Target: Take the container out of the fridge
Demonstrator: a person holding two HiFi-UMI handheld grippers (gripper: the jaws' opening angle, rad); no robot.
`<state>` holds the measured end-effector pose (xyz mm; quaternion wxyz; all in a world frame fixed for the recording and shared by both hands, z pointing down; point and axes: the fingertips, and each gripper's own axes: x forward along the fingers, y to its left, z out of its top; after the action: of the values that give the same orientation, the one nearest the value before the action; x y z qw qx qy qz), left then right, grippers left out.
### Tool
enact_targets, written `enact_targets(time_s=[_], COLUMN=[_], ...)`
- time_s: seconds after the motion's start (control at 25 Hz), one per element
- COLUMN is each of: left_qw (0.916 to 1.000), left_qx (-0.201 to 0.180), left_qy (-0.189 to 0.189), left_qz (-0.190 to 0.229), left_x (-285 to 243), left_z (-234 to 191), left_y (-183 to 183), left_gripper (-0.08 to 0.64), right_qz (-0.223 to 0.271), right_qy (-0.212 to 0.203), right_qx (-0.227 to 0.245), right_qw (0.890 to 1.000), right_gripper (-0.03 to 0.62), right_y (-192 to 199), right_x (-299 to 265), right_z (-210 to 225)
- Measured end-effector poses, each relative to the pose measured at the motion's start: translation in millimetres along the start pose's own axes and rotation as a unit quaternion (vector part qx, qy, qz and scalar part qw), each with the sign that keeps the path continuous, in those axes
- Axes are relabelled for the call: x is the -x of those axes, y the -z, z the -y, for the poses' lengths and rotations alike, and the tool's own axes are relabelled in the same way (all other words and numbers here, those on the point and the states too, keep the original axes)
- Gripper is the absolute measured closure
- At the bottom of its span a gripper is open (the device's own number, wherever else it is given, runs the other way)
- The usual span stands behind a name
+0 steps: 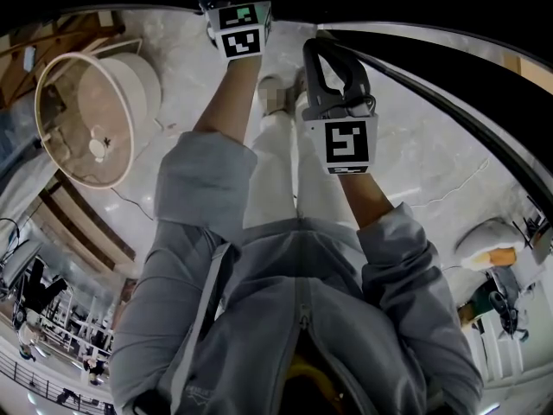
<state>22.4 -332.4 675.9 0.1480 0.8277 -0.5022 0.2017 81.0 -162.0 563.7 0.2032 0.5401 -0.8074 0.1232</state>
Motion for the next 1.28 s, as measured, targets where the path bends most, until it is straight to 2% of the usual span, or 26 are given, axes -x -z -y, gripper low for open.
enact_targets(time_s=[0.24, 0.52, 0.96, 1.28], left_qw=[1.0, 0.9998, 0.9992, 0.9986], left_qx=[-0.009, 0.016, -0.004, 0.01], left_qy=[0.001, 0.005, 0.004, 0.009], left_qz=[-0.004, 0.012, 0.04, 0.052], left_x=[2.6, 15.3, 37.3, 83.1], left_z=[-4.4, 6.8, 12.1, 23.9], left_y=[1.1, -4.0, -7.6, -15.6], left_gripper=[0.094, 0.106, 0.118, 0.118], right_qz=[-0.007, -0.006, -0.011, -0.004], right_qy=[0.004, 0.003, -0.004, -0.004], right_qx=[-0.002, 0.0, 0.002, 0.006], right_qw=[1.0, 1.0, 1.0, 1.0], right_gripper=[0.592, 0.592, 0.592, 0.592], right_y=[6.7, 4.3, 6.3, -11.8], right_x=[3.3, 8.0, 7.2, 6.6], right_z=[-0.1, 5.7, 3.6, 5.2])
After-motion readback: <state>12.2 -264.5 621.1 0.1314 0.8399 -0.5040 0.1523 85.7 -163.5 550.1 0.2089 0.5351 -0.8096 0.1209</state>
